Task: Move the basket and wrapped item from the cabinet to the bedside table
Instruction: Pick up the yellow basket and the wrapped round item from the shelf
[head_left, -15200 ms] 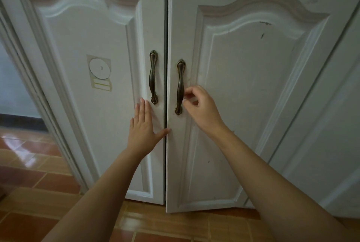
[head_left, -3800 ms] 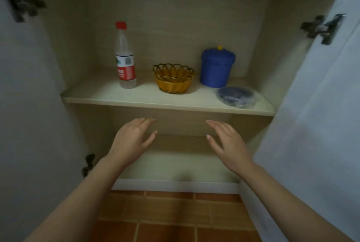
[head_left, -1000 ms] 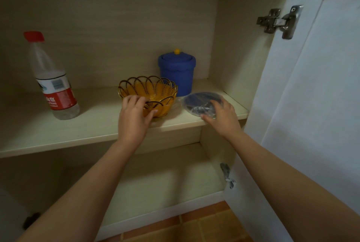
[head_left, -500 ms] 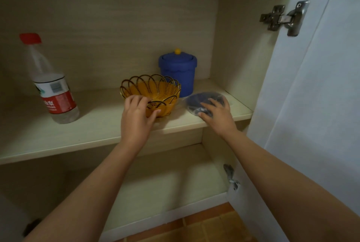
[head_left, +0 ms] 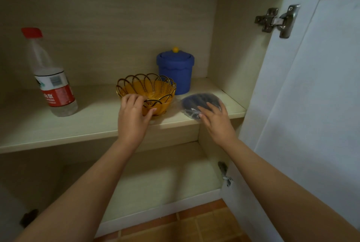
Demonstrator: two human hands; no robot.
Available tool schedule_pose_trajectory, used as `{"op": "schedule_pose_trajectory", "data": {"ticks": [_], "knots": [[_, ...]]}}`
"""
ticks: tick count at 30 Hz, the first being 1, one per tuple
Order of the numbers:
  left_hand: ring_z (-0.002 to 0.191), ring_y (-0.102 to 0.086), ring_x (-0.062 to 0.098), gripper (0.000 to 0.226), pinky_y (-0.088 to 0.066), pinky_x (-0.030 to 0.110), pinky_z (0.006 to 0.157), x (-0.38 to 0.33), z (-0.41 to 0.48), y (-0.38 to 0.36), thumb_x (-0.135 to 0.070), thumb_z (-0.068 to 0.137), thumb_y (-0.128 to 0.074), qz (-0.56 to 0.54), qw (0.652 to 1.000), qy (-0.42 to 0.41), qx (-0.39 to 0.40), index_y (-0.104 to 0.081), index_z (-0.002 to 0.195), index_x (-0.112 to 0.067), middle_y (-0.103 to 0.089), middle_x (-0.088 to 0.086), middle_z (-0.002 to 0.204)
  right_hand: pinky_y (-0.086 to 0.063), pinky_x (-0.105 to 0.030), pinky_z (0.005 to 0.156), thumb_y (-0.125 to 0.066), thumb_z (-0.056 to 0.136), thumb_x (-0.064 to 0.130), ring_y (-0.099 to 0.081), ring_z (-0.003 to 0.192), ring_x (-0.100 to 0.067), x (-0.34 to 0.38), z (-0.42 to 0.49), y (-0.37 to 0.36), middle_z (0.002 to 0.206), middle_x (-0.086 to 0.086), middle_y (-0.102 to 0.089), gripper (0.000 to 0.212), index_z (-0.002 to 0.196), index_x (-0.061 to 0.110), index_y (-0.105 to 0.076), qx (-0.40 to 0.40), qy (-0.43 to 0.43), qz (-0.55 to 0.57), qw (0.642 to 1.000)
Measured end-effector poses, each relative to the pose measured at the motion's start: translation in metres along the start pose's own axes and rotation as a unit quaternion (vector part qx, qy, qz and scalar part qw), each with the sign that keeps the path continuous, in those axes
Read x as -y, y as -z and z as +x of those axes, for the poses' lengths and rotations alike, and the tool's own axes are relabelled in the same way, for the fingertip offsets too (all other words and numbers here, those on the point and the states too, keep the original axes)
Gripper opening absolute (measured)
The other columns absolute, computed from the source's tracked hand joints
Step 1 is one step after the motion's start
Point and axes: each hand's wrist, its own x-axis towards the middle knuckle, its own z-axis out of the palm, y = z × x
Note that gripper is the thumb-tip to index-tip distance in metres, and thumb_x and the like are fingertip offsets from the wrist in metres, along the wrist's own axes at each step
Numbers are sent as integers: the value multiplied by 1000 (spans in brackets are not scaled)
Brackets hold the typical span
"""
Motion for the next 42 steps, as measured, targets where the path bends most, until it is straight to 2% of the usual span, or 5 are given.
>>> {"op": "schedule_pose_trajectory", "data": {"ticks": [5, 11, 15, 26, 42], "knots": [[103, -47, 37, 31, -38, 41, 85, -7, -7, 2, -16, 74, -73, 0, 1000, 7, 1, -60, 96, 2, -60, 20, 98, -22, -50, 110, -21, 89, 50, -27, 134, -36, 2, -11, 7, 134, -15, -50, 58, 127, 21, -54, -1, 7, -13, 1000], [103, -47, 39, 32, -42, 46, 84, -10, -9, 3, -15, 74, -73, 3, 1000, 7, 8, -60, 97, 2, -60, 21, 98, -18, -50, 109, -64, 81, 30, -9, 140, -31, 2, -14, 13, 147, -9, -32, 59, 134, 18, -41, 40, 42, -76, 995], [104, -45, 37, 31, -40, 44, 87, -8, -11, 3, -17, 75, -72, 6, 1000, 5, 9, -60, 97, 1, -59, 19, 99, -23, -48, 108, -55, 84, 4, -18, 138, -33, 3, -7, 11, 144, -9, -39, 52, 133, 13, -41, 17, 40, -74, 996], [104, -46, 37, 30, -40, 43, 85, -16, -12, 2, -16, 74, -73, 10, 1000, 7, 3, -60, 95, 2, -60, 19, 100, -50, -50, 82, -73, 66, -2, -58, 105, -42, 0, -19, 17, 111, -20, -65, 48, 112, 5, -62, -57, 104, -100, 988], [98, -45, 33, 28, -42, 42, 78, -14, -17, 14, -18, 74, -73, 21, 999, 11, -31, -61, 93, -1, -60, 16, 91, -55, -47, 74, -48, 68, 5, -64, 91, -40, 2, -5, 23, 94, -23, -68, 33, 96, -1, -65, -66, 126, -71, 987]]}}
